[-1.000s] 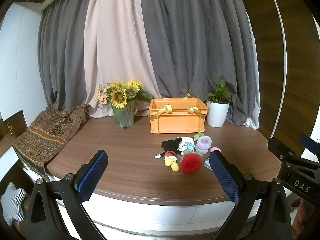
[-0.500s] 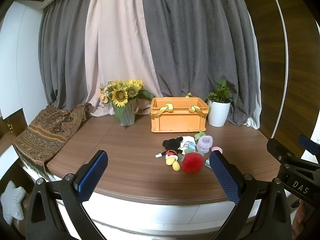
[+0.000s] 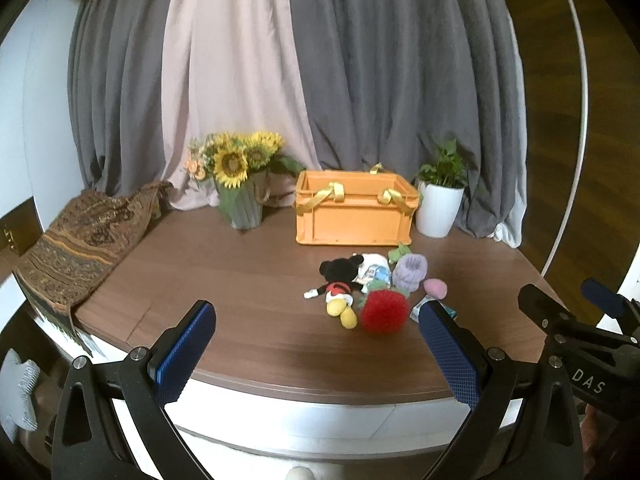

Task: Organize soft objects
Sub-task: 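Grasp the Mickey plush with left tool while right tool grasps the blue tissue pack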

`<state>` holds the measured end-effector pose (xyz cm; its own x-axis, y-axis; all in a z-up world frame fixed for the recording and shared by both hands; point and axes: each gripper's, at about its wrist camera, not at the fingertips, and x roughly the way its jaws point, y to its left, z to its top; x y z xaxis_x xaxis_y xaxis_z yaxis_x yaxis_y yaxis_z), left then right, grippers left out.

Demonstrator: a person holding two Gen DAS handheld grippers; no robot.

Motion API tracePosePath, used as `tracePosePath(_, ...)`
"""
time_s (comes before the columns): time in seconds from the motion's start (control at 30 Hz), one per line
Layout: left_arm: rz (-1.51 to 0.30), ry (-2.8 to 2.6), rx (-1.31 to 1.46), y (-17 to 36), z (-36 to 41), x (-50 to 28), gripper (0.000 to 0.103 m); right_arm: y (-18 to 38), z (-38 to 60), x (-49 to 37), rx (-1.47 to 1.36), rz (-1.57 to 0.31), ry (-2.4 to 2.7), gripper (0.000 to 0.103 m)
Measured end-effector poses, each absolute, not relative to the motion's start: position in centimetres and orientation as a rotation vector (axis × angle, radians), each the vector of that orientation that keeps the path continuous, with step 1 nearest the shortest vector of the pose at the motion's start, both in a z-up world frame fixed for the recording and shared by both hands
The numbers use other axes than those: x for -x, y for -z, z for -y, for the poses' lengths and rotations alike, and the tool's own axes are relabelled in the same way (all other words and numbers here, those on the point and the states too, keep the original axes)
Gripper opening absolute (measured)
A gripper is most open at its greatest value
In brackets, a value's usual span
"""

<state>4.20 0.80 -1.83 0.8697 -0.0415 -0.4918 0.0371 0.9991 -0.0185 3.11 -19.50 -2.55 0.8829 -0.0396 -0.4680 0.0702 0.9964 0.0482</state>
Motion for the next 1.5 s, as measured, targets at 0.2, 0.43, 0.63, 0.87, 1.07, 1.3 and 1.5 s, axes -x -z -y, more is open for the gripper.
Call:
tracePosePath(0.2, -0.563, 0.035, -0.016, 3.9, -0.7, -7.4, 0.103, 4.8, 19.1, -6.5, -0.053, -0.536, 0.062, 0.100)
tracePosePath(0.43, -0.581, 0.043, -0.034, 5.7, -1.2, -12.0, 0.103, 7.4, 18.7, -11.0, -0.062, -0.622, 0.069, 0.100)
tracePosePath(0.63, -0.594, 0.055, -0.049, 7.2, -1.5, -16.1, 0.103, 9.4, 17.9, -14.9, -0.045, -0.686, 0.103, 0.100)
tracePosePath(0.87, -0.629, 0.095, -0.052, 9.6, -2.0, -20.5, 0.100, 11.6, 17.6, -19.3, -0.027, -0.775, 0.172, 0.100)
tracePosePath(1.07, -0.672, 0.156, -0.058, 11.7, -1.5, -23.3, 0.098, 13.6, 17.8, -21.2, -0.024, -0.835, 0.256, 0.100)
tracePosePath(1.3, -0.684, 0.138, -0.055, 13.4, -0.4, -24.8, 0.093, 15.6, 18.5, -22.9, -0.008, -0.869, 0.264, 0.100)
tracePosePath(1.5, -0.698, 0.083, -0.058, 14.6, 0.6, -25.4, 0.091, 17.3, 19.1, -24.7, 0.061, -0.910, 0.201, 0.100)
